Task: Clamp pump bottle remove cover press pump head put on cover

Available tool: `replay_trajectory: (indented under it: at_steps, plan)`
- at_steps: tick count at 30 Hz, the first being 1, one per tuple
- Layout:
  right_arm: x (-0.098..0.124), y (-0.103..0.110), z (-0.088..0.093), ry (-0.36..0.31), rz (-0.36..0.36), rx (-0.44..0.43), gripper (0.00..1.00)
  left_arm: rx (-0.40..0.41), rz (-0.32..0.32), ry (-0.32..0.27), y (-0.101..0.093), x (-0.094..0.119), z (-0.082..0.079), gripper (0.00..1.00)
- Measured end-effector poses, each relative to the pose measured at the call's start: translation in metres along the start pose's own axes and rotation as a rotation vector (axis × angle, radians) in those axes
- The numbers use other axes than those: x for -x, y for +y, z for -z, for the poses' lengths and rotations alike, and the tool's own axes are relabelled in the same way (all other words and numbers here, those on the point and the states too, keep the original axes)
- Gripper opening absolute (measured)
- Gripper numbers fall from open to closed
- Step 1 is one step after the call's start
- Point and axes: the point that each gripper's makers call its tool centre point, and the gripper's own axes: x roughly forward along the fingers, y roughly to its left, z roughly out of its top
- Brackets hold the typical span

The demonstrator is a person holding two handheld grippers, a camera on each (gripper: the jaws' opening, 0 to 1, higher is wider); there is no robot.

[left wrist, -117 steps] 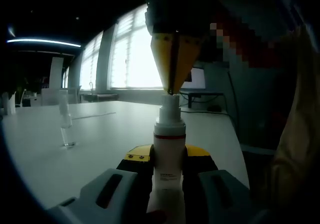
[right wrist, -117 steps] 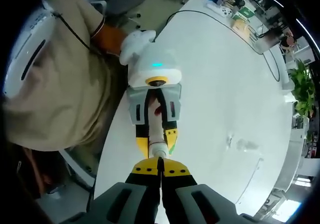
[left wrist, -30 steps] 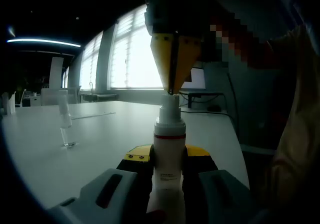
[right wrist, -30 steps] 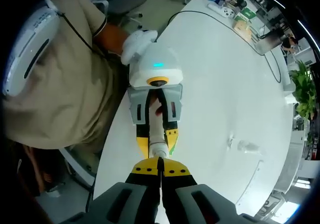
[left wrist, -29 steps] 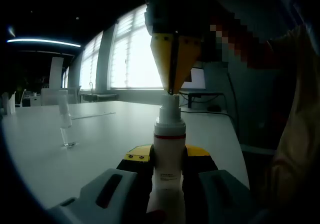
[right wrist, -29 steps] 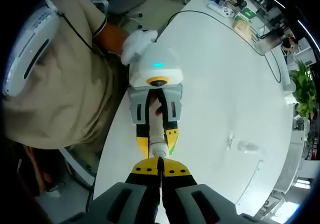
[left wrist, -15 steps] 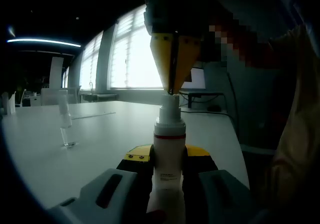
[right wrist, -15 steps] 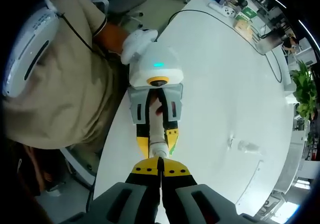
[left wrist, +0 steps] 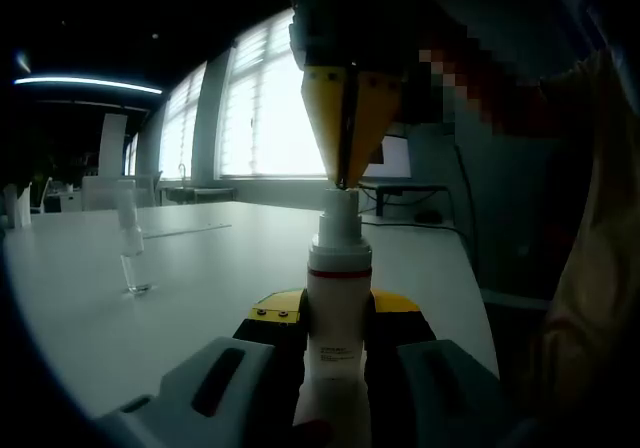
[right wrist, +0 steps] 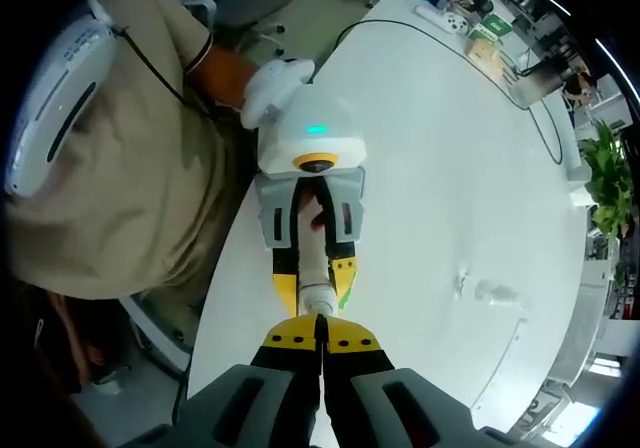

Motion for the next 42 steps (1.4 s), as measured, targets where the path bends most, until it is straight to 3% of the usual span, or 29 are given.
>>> replay_trajectory:
  at_steps: [42]
  plan:
    - [-0.0063, -0.0001, 0.0001, 0.054, -0.01, 0.021, 0.0, 0.0, -0.001, 0.0, 0.0031, 0.0006, 0.0003, 0.13]
